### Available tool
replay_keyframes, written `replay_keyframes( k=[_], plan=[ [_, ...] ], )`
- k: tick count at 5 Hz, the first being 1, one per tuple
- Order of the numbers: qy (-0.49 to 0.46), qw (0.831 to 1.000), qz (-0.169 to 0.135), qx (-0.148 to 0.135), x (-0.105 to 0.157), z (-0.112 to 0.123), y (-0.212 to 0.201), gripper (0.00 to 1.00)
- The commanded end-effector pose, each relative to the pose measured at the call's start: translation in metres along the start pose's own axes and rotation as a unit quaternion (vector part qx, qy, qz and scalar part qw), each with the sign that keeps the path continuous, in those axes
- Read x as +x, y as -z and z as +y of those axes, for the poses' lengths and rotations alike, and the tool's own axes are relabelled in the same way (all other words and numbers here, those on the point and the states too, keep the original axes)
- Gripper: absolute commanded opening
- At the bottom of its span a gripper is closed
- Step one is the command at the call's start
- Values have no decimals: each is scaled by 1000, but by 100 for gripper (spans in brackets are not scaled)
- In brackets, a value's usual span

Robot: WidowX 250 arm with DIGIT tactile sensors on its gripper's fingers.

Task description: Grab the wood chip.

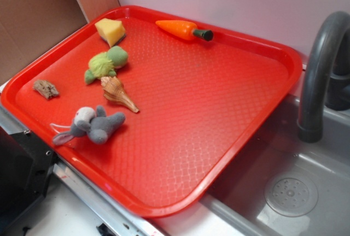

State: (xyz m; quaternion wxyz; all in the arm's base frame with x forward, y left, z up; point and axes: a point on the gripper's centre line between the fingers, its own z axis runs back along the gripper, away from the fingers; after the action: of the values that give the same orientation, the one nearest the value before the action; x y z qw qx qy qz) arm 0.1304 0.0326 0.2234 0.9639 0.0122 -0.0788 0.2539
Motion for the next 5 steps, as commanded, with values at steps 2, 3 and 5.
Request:
replay_keyframes(
  k=[2, 3, 5],
  plan=[
    [-310, 944, -59, 95, 34, 55, 50, 100],
    [-348, 929, -67, 107, 46, 54, 74, 100],
    [-362, 925, -27, 113, 32, 66, 120, 100]
  ],
)
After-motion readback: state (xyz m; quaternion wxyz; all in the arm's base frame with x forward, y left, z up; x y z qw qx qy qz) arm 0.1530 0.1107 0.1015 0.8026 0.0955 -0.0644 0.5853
